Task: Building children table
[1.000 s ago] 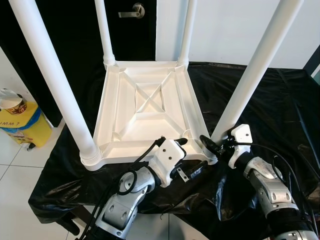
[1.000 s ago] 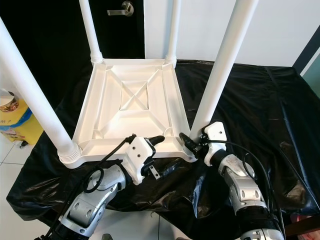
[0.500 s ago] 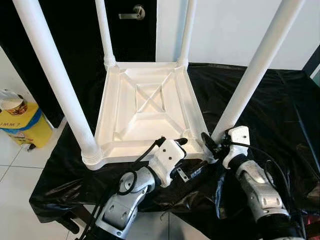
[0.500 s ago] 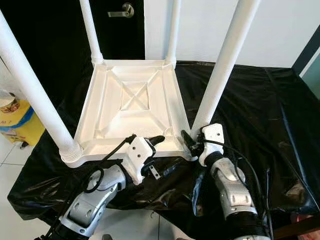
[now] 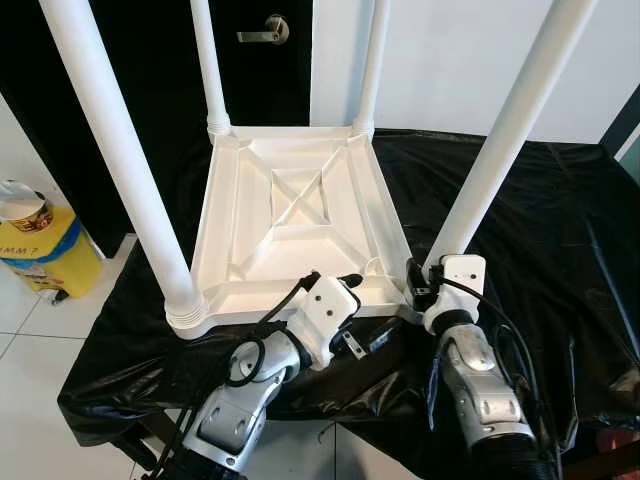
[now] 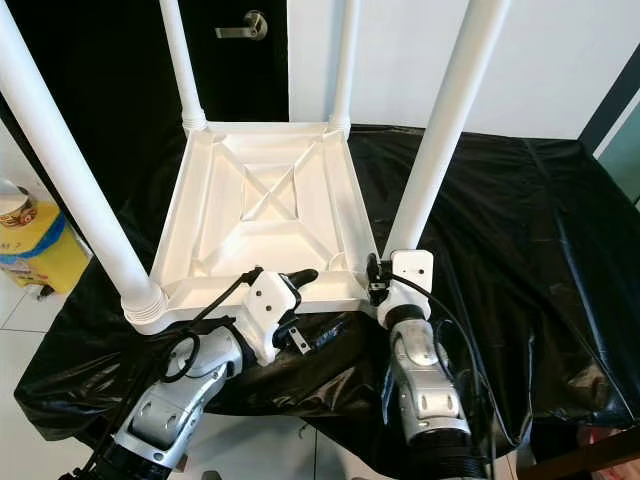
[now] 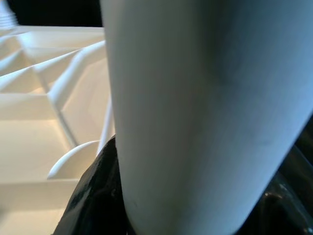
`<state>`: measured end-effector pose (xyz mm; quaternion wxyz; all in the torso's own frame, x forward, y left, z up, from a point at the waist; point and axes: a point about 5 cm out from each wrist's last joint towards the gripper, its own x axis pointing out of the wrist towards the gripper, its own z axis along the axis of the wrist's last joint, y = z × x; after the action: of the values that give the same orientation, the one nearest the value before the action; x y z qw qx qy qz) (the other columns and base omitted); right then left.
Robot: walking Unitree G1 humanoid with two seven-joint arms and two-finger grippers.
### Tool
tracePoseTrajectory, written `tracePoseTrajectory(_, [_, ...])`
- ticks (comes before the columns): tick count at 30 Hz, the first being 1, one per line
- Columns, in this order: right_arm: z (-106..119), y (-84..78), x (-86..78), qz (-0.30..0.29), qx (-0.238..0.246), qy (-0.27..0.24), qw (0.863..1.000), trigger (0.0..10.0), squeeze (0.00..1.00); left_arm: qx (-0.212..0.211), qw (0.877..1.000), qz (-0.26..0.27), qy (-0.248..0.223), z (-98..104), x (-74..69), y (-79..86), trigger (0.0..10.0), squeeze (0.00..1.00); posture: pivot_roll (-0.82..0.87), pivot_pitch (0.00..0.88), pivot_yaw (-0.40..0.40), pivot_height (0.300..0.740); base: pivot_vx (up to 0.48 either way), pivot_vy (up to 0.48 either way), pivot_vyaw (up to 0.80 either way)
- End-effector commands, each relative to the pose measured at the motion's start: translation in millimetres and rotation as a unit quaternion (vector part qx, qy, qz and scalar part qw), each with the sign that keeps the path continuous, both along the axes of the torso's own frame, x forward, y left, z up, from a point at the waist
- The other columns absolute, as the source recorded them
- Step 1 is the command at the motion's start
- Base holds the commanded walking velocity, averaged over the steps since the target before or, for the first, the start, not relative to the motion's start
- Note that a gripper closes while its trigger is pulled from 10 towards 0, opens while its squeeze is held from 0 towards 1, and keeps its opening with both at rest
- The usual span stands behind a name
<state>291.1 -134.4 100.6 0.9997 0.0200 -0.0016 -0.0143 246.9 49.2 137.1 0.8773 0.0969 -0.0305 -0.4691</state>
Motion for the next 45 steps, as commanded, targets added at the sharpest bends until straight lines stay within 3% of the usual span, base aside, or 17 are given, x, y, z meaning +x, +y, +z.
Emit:
tracePoseTrajectory(1, [-11.6, 7.8, -2.1, 0.010, 0.000, 0.036, 0.999, 10.0, 0.00, 0.003, 1.000, 0.014, -0.008, 0.5, 2.4, 1.0, 10.0, 0.00, 0.01, 0.000, -0.071, 0.740, 0.000, 0.000, 0.00])
tracePoseTrajectory(14, [-8.0, 8.0, -2.1, 0.002, 0.004, 0.028, 1.000, 10.0, 0.00, 0.004, 1.000, 0.010, -0.010, -0.3, 1.4, -0.4, 10.0, 0.00, 0.02, 0.000, -0.068, 0.740, 0.000, 0.000, 0.00])
tracePoseTrajectory(15, [-7.2, 6.7, -1.9, -0.002, -0.001, 0.023, 1.000, 10.0, 0.75, 0.004, 1.000, 0.009, -0.010, -0.2, 1.4, -0.8, 10.0, 0.00, 0.02, 0.000, -0.068, 0.740, 0.000, 0.000, 0.00])
tracePoseTrajectory(16, [-5.3, 5.9, -1.8, 0.000, 0.001, 0.016, 1.000, 10.0, 1.00, 0.004, 1.000, 0.009, -0.010, 0.2, 1.8, -1.1, 10.0, 0.00, 0.02, 0.000, -0.067, 0.740, 0.000, 0.000, 0.00])
tracePoseTrajectory(22, [5.1, 1.5, -4.1, 0.051, 0.023, -0.024, 0.998, 10.0, 1.00, 0.003, 1.000, 0.006, -0.011, 0.8, 1.7, -2.0, 10.0, 0.00, 0.01, 0.000, -0.065, 0.740, 0.000, 0.000, 0.00])
tracePoseTrajectory(28, [15.3, -17.0, -5.8, 0.128, 0.019, -0.055, 0.990, 10.0, 1.00, 0.004, 1.000, 0.005, -0.010, 0.8, 1.6, -1.3, 10.0, 0.00, 0.01, 0.000, -0.062, 0.740, 0.000, 0.000, 0.00])
tracePoseTrajectory(29, [17.6, -21.6, -4.7, 0.153, 0.013, -0.055, 0.987, 10.0, 0.61, 0.003, 1.000, 0.005, -0.011, 1.2, 1.4, -1.0, 10.0, 0.00, 0.01, 0.000, -0.062, 0.740, 0.000, 0.000, 0.00])
tracePoseTrajectory(30, [19.0, -24.3, -3.8, 0.169, 0.008, -0.055, 0.984, 10.0, 0.61, 0.003, 1.000, 0.004, -0.011, 1.5, 1.3, -0.9, 10.0, 0.00, 0.01, 0.000, -0.062, 0.740, 0.000, 0.000, 0.00])
tracePoseTrajectory(31, [20.2, -27.4, -2.3, 0.185, 0.002, -0.052, 0.981, 10.0, 0.00, 0.004, 1.000, 0.004, -0.011, 1.4, 1.2, -0.2, 10.0, 0.00, 0.01, 0.000, -0.063, 0.740, 0.000, 0.000, 0.00])
tracePoseTrajectory(38, [22.1, -35.3, 5.9, 0.267, -0.039, -0.032, 0.962, 10.0, 0.00, 0.007, 1.000, 0.007, -0.011, 1.4, 1.5, 2.7, 10.0, 0.00, 0.02, 0.000, -0.068, 0.740, 0.000, 0.000, 0.00])
tracePoseTrajectory(45, [18.5, -34.8, 12.2, 0.303, -0.057, -0.016, 0.951, 10.0, 0.00, 0.004, 1.000, 0.010, -0.012, 2.2, 1.6, 1.0, 10.0, 0.00, 0.02, 0.000, -0.077, 0.740, 0.000, 0.000, 0.00])
